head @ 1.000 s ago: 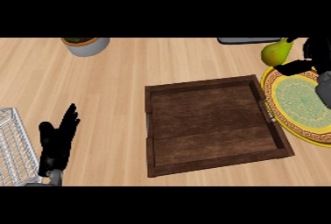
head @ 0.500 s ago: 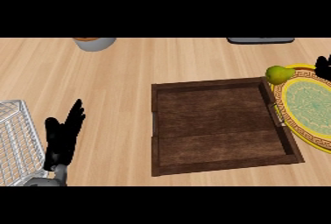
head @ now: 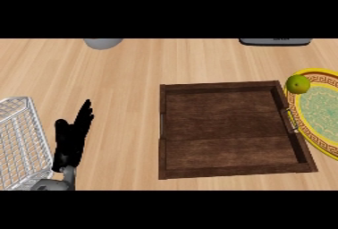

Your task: Pick the pear from the tray and place it in the plate

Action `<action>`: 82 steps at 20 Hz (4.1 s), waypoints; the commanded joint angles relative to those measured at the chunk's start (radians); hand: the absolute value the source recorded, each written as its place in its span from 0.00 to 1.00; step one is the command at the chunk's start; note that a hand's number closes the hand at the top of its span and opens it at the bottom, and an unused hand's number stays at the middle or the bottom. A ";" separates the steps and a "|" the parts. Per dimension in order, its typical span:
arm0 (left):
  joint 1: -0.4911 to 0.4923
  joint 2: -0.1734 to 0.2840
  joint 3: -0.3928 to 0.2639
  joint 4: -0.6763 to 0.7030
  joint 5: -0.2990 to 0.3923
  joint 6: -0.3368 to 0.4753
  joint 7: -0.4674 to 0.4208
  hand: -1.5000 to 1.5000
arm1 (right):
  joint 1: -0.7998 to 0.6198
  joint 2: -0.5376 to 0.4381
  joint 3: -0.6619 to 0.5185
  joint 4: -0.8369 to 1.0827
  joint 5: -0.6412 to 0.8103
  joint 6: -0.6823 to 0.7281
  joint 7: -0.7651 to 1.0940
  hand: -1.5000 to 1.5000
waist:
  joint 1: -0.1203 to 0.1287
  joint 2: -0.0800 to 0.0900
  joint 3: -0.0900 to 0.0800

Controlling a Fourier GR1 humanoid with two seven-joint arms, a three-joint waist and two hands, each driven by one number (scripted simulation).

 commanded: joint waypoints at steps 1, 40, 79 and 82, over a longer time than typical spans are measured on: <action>0.026 0.020 0.016 -0.022 0.011 -0.030 -0.008 0.50 | 0.029 0.034 -0.036 0.127 -0.040 0.102 -0.124 1.00 | 0.011 0.003 0.001; 0.058 -0.064 0.031 -0.084 -0.070 -0.051 0.046 0.50 | 0.128 0.130 -0.528 0.410 -0.401 0.602 -0.872 0.00 | 0.002 -0.001 0.000; 0.017 -0.122 0.073 -0.019 -0.136 -0.089 -0.010 0.50 | 0.112 -0.032 -0.644 0.751 -0.321 0.502 -0.987 0.00 | 0.019 0.008 0.005; 0.029 -0.106 0.084 -0.040 -0.115 -0.115 0.008 0.50 | 0.155 -0.036 -0.643 0.762 -0.313 0.454 -1.014 0.00 | 0.023 0.009 0.006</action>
